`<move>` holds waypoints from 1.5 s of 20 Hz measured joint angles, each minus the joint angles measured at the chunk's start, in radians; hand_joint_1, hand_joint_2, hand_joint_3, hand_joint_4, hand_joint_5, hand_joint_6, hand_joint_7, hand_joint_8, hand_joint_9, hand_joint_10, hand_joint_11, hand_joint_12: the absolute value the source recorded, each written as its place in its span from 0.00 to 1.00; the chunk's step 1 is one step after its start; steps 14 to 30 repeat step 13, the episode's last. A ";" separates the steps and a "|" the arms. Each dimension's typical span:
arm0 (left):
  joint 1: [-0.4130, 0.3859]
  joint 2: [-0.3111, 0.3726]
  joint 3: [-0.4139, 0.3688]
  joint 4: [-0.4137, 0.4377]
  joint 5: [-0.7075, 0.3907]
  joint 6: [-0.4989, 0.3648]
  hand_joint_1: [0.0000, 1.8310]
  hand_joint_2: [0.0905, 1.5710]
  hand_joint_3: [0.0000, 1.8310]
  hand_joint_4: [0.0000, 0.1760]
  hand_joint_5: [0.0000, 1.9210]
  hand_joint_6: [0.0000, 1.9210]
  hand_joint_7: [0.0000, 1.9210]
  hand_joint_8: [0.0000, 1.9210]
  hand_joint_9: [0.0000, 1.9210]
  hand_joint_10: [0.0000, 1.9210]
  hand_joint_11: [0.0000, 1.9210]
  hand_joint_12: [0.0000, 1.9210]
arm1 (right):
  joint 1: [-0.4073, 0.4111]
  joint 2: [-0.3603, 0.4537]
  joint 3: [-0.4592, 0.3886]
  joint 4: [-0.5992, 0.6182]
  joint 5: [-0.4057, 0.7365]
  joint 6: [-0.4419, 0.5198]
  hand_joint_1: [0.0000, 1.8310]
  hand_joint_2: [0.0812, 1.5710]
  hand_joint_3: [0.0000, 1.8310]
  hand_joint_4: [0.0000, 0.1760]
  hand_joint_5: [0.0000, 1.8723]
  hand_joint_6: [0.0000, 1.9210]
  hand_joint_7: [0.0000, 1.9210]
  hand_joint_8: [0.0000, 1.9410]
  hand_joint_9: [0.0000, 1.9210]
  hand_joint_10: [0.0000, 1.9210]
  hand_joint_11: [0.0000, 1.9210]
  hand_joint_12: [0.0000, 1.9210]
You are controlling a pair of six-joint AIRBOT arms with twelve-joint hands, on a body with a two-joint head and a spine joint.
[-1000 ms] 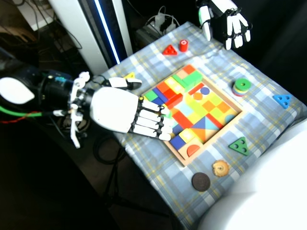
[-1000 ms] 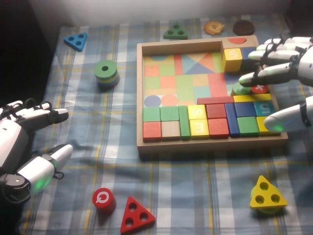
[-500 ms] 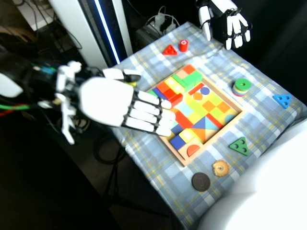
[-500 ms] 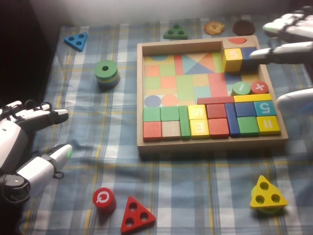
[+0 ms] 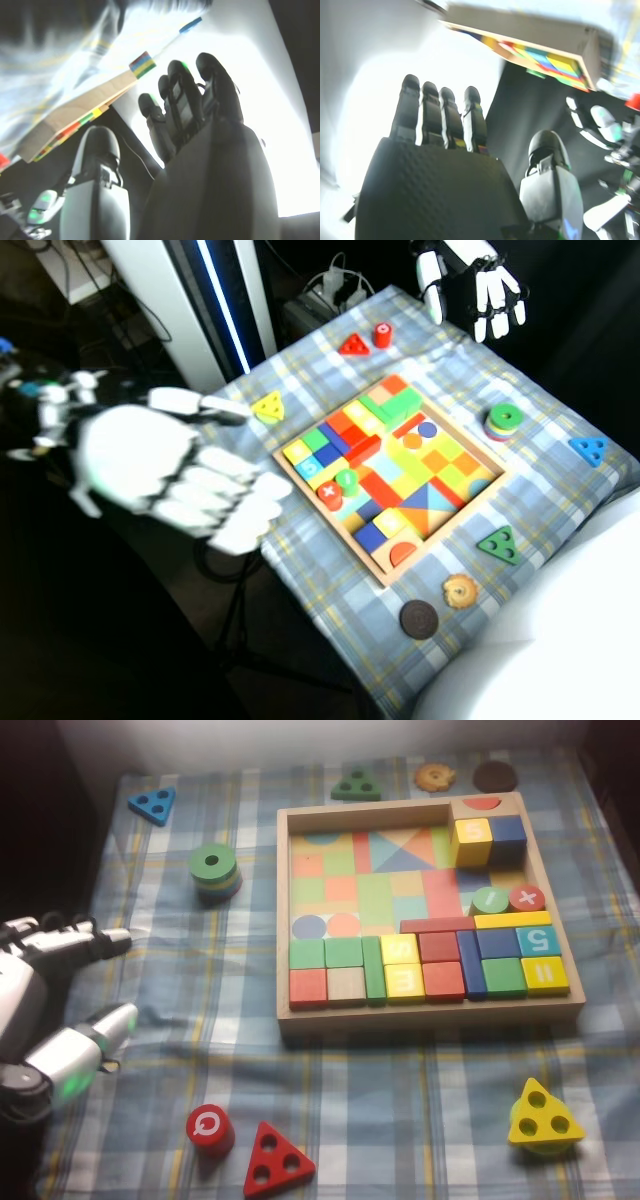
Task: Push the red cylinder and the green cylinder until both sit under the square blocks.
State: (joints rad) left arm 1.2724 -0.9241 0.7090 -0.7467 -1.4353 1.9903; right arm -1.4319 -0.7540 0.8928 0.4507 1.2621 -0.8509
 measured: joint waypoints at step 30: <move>0.004 0.006 -0.012 -0.011 -0.048 0.002 0.39 0.80 0.00 0.33 0.35 0.00 0.25 0.00 0.22 0.00 0.00 0.36 | -0.126 -0.038 -0.087 0.135 0.291 -0.008 0.00 0.79 0.00 0.00 0.16 0.00 0.09 0.00 0.04 0.01 0.01 0.01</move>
